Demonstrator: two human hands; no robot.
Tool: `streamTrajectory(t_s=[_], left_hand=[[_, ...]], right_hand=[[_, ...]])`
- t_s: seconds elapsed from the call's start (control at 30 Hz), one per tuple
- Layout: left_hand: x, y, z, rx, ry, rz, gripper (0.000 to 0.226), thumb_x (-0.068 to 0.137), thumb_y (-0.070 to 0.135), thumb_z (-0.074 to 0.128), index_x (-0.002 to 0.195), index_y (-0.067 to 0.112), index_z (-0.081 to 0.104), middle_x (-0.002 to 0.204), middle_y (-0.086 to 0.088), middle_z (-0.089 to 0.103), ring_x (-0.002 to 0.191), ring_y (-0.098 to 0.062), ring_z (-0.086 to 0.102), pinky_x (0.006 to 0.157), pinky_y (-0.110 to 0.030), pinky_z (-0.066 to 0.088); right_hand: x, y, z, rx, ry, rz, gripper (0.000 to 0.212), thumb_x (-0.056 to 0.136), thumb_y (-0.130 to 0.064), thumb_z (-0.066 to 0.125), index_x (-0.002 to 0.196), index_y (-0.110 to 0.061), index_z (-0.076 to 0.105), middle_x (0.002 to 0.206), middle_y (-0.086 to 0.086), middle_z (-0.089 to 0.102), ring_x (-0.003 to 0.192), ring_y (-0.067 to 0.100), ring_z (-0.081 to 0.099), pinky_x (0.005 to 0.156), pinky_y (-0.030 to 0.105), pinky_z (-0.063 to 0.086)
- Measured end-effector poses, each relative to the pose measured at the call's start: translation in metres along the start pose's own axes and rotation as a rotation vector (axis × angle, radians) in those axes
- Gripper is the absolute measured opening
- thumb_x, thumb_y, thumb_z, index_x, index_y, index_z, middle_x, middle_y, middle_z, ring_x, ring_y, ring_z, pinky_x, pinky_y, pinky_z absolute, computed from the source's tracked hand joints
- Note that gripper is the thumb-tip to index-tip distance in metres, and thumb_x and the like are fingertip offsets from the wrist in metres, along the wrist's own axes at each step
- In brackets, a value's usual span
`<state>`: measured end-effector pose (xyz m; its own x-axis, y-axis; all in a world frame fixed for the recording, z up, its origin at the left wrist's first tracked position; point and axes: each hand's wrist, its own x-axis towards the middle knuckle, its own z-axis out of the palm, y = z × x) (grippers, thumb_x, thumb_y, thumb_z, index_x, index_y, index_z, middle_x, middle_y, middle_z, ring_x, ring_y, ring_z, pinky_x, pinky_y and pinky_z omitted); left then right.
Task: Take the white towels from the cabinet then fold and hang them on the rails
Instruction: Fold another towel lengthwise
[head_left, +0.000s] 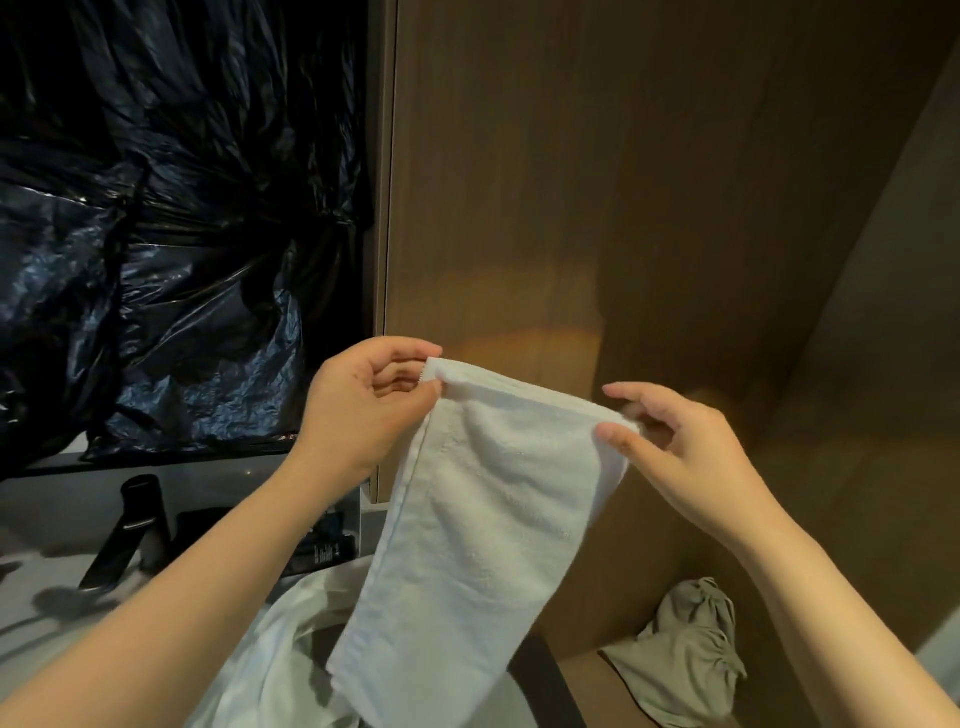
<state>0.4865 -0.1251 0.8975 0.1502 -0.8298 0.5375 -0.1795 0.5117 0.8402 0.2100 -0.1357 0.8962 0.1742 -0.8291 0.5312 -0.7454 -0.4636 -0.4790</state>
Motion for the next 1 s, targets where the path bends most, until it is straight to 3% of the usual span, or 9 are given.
streamTrajectory(t_s=[0.13,0.23,0.37,0.47,0.53,0.67,0.83,0.93,1.0], left_hand=[[-0.01,0.011,0.012,0.06,-0.071,0.054,0.026,0.08,-0.001,0.072,0.099,0.016,0.071,0.089,-0.004,0.072,0.08,-0.013,0.069,0.073,-0.021,0.058],[-0.014,0.019,0.014,0.068,-0.098,0.105,0.027,0.078,-0.003,0.073,0.1,0.013,0.071,0.087,-0.004,0.072,0.081,-0.014,0.069,0.074,-0.023,0.058],[-0.016,0.022,0.004,0.031,-0.104,0.125,0.028,0.078,-0.003,0.073,0.102,0.012,0.07,0.086,-0.003,0.072,0.079,-0.014,0.069,0.073,-0.022,0.057],[-0.021,0.018,-0.006,-0.022,-0.074,0.072,0.029,0.08,0.003,0.073,0.107,0.013,0.068,0.088,-0.003,0.073,0.08,-0.013,0.07,0.075,-0.022,0.057],[-0.028,0.006,-0.017,-0.066,-0.118,-0.02,0.039,0.077,0.014,0.076,0.114,0.017,0.064,0.097,-0.002,0.073,0.089,-0.014,0.071,0.08,-0.023,0.057],[-0.054,-0.03,-0.037,-0.095,-0.368,-0.257,0.057,0.07,0.039,0.081,0.121,0.026,0.057,0.114,0.012,0.069,0.104,-0.008,0.066,0.083,-0.017,0.052],[-0.066,-0.043,-0.033,-0.105,-0.347,-0.302,0.023,0.076,0.029,0.069,0.096,0.019,0.068,0.093,0.01,0.075,0.084,-0.007,0.071,0.069,-0.017,0.054],[-0.068,-0.052,-0.034,0.01,-0.36,-0.286,0.036,0.073,0.053,0.067,0.085,0.019,0.072,0.087,0.005,0.075,0.076,-0.01,0.07,0.067,-0.024,0.057],[-0.073,-0.065,-0.035,0.125,-0.378,-0.313,0.054,0.071,0.066,0.064,0.088,0.016,0.071,0.089,0.0,0.074,0.078,-0.016,0.07,0.071,-0.034,0.057]], right_hand=[[-0.007,-0.023,0.018,-0.035,-0.114,-0.063,0.064,0.08,-0.067,0.056,0.138,-0.044,0.045,0.129,-0.03,0.049,0.11,-0.012,0.048,0.092,0.017,0.048],[-0.008,-0.041,0.04,0.105,-0.123,-0.098,0.057,0.084,-0.066,0.053,0.137,-0.044,0.048,0.134,-0.03,0.05,0.116,-0.007,0.051,0.097,0.02,0.048],[0.0,-0.053,0.047,0.168,-0.033,-0.21,0.016,0.095,-0.047,0.055,0.1,-0.036,0.066,0.091,-0.019,0.065,0.087,0.009,0.063,0.072,0.037,0.056],[0.006,-0.063,0.045,0.133,-0.054,-0.27,0.02,0.095,-0.046,0.054,0.089,-0.031,0.065,0.075,-0.015,0.061,0.074,0.012,0.059,0.059,0.029,0.047],[0.009,-0.069,0.042,0.103,-0.076,-0.298,0.023,0.095,-0.046,0.053,0.087,-0.029,0.065,0.072,-0.017,0.058,0.073,0.01,0.058,0.059,0.018,0.039],[0.016,-0.081,0.033,0.03,-0.123,-0.334,0.024,0.095,-0.047,0.053,0.088,-0.028,0.065,0.073,-0.016,0.059,0.072,0.009,0.058,0.059,0.017,0.039],[0.024,-0.09,0.026,0.029,-0.143,-0.335,0.025,0.092,-0.05,0.054,0.086,-0.028,0.065,0.072,-0.015,0.06,0.071,0.01,0.059,0.059,0.028,0.048],[0.023,-0.088,0.025,0.062,-0.122,-0.321,0.027,0.092,-0.049,0.054,0.085,-0.026,0.066,0.071,-0.011,0.06,0.07,0.013,0.059,0.059,0.033,0.048],[0.021,-0.086,0.025,0.107,-0.112,-0.299,0.028,0.092,-0.048,0.054,0.083,-0.024,0.066,0.071,-0.009,0.059,0.07,0.015,0.059,0.058,0.028,0.046]])
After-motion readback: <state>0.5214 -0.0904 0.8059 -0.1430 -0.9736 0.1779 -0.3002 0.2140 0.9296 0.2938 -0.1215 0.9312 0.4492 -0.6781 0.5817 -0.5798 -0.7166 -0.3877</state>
